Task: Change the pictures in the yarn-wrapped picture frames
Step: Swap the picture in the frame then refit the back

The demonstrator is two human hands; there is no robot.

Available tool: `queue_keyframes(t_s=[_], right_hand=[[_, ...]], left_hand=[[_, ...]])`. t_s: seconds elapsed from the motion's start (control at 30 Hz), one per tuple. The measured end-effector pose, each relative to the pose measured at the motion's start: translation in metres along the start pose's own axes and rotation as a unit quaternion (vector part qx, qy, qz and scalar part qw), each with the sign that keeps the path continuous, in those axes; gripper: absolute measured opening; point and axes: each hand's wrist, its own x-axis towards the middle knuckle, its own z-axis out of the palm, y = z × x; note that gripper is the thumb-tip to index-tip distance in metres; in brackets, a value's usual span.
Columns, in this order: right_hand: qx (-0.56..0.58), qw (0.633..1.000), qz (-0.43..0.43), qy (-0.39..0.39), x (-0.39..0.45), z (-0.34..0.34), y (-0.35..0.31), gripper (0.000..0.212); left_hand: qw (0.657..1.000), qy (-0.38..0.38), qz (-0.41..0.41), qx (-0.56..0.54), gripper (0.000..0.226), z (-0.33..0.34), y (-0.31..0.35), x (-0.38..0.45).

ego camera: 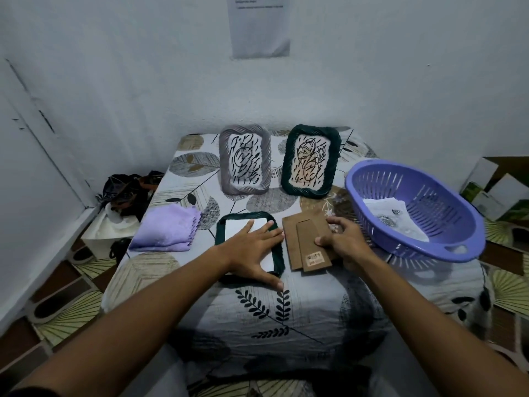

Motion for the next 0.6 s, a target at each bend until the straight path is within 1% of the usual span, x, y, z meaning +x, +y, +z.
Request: queue_keyframes(t_s=[0.1,0.27,0.33,0.4,0.47,0.53,0.6], right_hand=[[-0.018,1.0,-0.005,-0.011,0.001,0.009,0.002,0.063],[-0.046,0.999,-0.014,-0.002,0.005,0.022,0.006,0.066],[-0.074,0.997,-0.021,0.007,0.006,0.025,0.007,0.069],[-0.129,0.991,-0.041,0.018,0.006,0.027,0.008,0.068],[-0.206,0.976,-0.062,0.031,0.007,0.027,0.007,0.063],[-0.275,0.958,-0.074,0.038,0.007,0.027,0.005,0.051],[-0.312,0.947,-0.075,0.037,0.008,0.027,0.005,0.039]], left_hand=[[1.0,0.003,-0.004,-0.003,0.126,0.002,-0.005,-0.006],[1.0,-0.002,-0.011,-0.009,0.128,0.001,-0.013,-0.017],[1.0,-0.005,-0.012,-0.011,0.131,0.0,-0.016,-0.021],[1.0,-0.008,-0.012,-0.01,0.133,-0.001,-0.017,-0.023],[1.0,-0.01,-0.013,-0.009,0.134,-0.001,-0.019,-0.024],[1.0,-0.012,-0.013,-0.011,0.134,-0.001,-0.019,-0.024],[1.0,-0.016,-0.013,-0.012,0.133,-0.002,-0.019,-0.025]])
